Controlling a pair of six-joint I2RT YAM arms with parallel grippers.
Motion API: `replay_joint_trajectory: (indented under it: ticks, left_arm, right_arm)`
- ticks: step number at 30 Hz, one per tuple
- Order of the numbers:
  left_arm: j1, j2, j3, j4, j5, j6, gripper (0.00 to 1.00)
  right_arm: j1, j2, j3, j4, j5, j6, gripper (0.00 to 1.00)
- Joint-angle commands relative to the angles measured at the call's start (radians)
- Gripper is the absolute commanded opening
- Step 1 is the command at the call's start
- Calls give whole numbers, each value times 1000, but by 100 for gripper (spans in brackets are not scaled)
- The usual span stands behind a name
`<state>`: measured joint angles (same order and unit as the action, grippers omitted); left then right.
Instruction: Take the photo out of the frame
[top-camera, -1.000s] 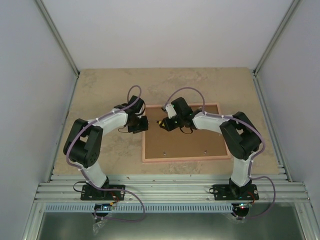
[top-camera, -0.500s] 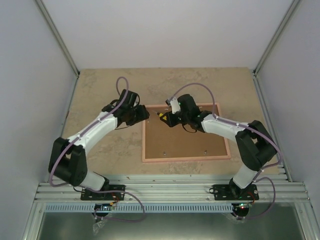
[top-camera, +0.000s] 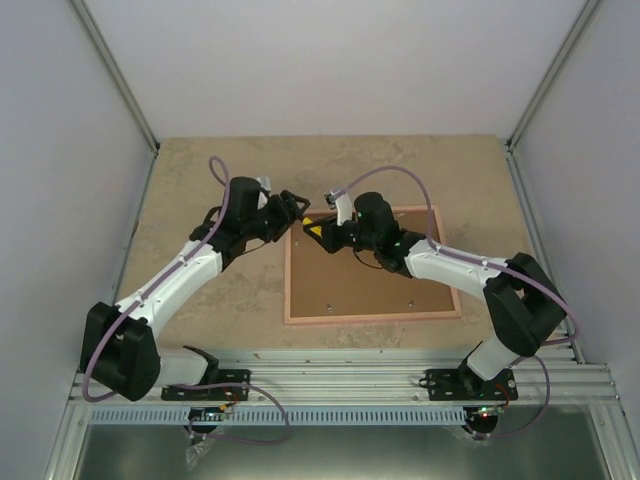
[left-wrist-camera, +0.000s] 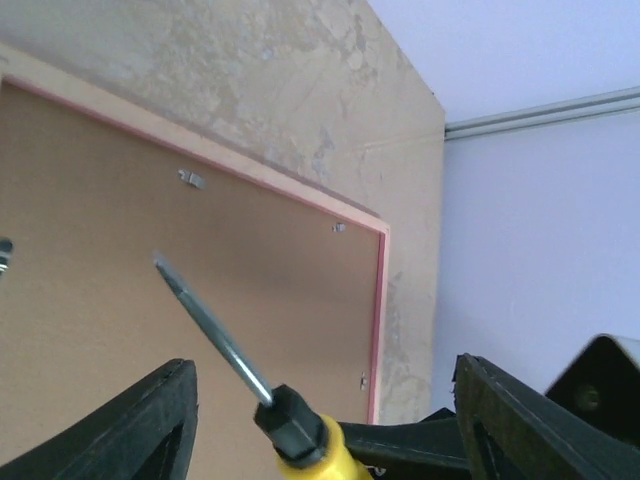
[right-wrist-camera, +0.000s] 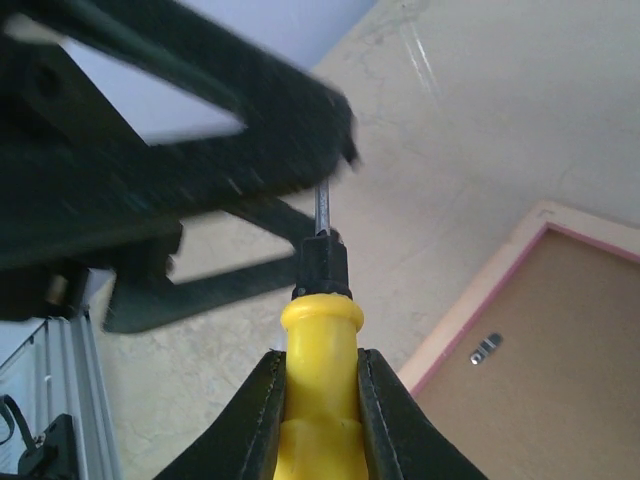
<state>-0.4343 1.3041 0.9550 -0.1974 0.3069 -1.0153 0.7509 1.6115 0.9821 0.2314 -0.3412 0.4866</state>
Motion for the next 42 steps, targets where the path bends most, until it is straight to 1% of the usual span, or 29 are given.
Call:
replay_joint_trajectory:
  ticks: [1, 5, 7, 14, 19, 22, 24, 28, 34, 38, 42]
  left_arm:
    - [-6, -12, -67, 137, 79, -127, 69]
    - [-6, -28, -117, 194, 90, -180, 62]
    - [-7, -32, -132, 222, 96, -197, 56]
    - [-7, -37, -166, 287, 101, -231, 30]
    - [-7, -43, -165, 280, 87, -222, 14]
    - [-7, -45, -164, 262, 66, -206, 1]
    - [-7, -44, -157, 238, 51, -191, 0]
    - [-1, -45, -142, 203, 23, -163, 0]
    - [40, -55, -145, 202, 11, -142, 0]
    - [119, -61, -134, 108, -22, -68, 0]
    - [233, -61, -132, 7, -51, 13, 0]
  right_arm:
    - [13, -26, -9, 92, 10, 32, 1]
    - [17, -29, -13, 118, 20, 49, 0]
    - [18, -28, -14, 128, 21, 54, 1]
    - [28, -7, -14, 144, 9, 68, 1]
    - [30, -3, -14, 140, 6, 66, 1]
    - [29, -9, -12, 119, 12, 48, 1]
    - [27, -14, -9, 104, 13, 31, 7]
    - [19, -34, -14, 72, 13, 0, 29]
    - [-4, -71, -37, 29, 3, -41, 57]
    - [-20, -102, -57, -19, 0, -84, 69]
    - [-44, -148, -86, -74, 30, -134, 80]
